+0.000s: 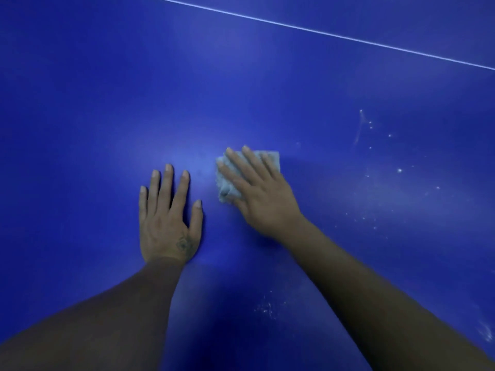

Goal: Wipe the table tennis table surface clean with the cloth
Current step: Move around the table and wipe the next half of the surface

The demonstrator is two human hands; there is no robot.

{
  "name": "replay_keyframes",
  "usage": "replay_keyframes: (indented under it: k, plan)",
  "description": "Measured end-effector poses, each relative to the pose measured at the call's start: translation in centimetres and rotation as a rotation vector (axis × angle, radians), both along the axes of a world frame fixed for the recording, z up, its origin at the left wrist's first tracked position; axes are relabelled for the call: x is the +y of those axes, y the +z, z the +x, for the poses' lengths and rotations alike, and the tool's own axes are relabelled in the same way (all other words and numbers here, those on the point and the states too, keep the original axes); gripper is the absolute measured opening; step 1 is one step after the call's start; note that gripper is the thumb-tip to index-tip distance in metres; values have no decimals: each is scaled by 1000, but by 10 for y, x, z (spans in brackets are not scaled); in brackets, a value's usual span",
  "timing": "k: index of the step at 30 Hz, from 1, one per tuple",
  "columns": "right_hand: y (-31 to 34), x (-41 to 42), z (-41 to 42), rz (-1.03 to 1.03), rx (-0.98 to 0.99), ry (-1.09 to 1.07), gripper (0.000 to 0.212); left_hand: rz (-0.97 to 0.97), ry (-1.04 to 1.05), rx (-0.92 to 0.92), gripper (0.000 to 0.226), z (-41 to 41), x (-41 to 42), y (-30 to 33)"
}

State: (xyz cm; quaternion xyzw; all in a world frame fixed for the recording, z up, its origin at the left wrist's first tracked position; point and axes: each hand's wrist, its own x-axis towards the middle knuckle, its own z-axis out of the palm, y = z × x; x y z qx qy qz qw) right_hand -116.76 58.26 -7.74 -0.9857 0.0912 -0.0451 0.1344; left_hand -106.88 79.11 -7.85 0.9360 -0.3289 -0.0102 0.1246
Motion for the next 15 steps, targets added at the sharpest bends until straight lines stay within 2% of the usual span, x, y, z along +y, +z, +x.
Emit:
replay_keyframes:
  k: [2, 5, 8, 11, 15]
  plan:
    - [-4, -45, 17, -29, -8, -48, 63, -9, 0, 2, 62, 1, -1, -1]
    - [-7, -119, 31, -36, -7, -232, 60, -2, -6, 5, 62, 0, -2, -1]
    - [-5, -151, 16, -21, -11, -429, 61, 14, -7, -7, 62, 0, -3, 0]
    - [0, -111, -12, -18, 15, -509, 61, 10, -3, 7, 62, 0, -2, 1]
    - [7, -17, -68, 34, 80, -270, 66, -4, 9, 6, 62, -1, -3, 1]
